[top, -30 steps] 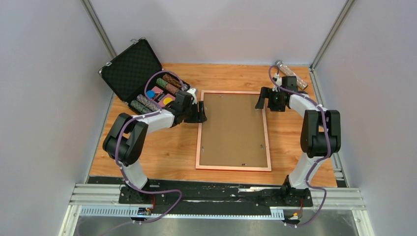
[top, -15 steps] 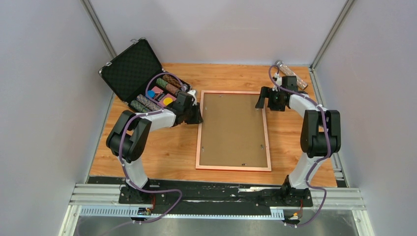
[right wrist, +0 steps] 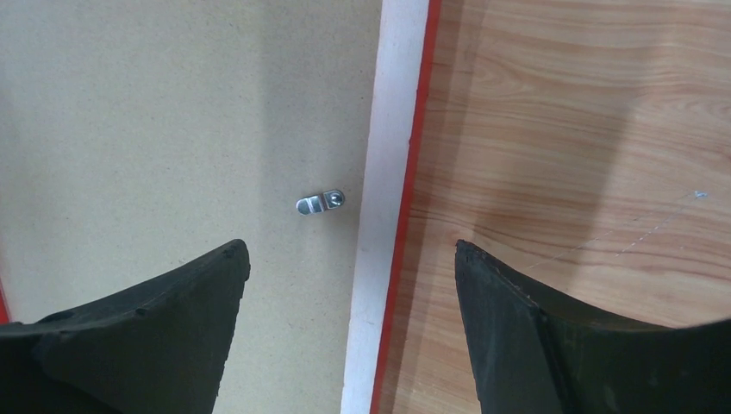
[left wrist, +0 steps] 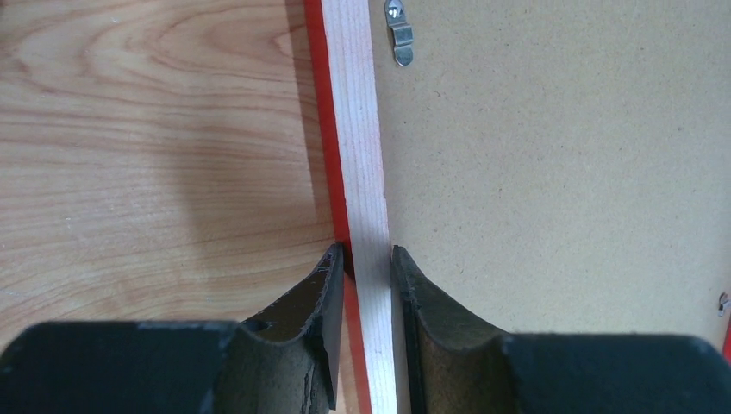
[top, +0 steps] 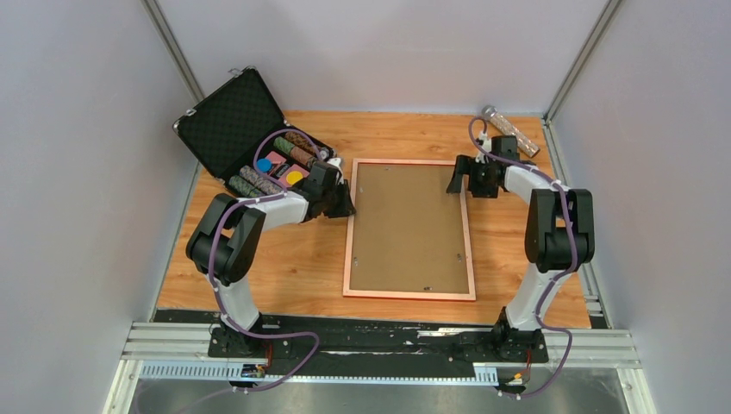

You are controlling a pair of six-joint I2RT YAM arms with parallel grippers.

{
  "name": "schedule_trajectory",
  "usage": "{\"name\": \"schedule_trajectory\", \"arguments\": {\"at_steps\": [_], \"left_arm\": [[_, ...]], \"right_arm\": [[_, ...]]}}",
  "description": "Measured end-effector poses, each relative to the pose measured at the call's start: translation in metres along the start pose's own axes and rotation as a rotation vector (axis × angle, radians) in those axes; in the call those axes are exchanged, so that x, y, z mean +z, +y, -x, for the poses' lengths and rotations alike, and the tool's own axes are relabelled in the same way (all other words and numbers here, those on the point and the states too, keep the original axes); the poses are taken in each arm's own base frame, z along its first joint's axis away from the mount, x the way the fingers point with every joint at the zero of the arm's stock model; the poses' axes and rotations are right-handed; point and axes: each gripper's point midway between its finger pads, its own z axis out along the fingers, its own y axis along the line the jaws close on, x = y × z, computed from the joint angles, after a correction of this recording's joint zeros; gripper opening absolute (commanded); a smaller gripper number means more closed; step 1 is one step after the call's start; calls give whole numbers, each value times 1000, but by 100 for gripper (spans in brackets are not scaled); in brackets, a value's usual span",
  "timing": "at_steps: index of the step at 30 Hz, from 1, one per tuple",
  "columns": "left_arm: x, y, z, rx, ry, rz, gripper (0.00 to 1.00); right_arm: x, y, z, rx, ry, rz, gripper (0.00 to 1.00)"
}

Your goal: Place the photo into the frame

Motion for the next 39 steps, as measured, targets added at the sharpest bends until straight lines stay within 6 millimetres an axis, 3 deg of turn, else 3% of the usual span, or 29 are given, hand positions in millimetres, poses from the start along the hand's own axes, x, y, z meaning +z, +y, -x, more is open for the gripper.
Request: {"name": "schedule_trajectory", "arguments": {"at_steps": [6, 14, 18, 39], "left_arm": [[0, 0, 0, -13, -2, 3, 10], [0, 0, 0, -23, -3, 6, 6], [0, 0, 0, -23, -5, 6, 6], [0, 1, 0, -25, -11, 8, 6]], "right_arm": [[10, -7, -8, 9, 30, -21, 86], [23, 7, -1, -47, 23, -44, 86], [29, 5, 7, -55, 14, -70, 85], [28, -15, 10, -98, 3, -144, 77]]}}
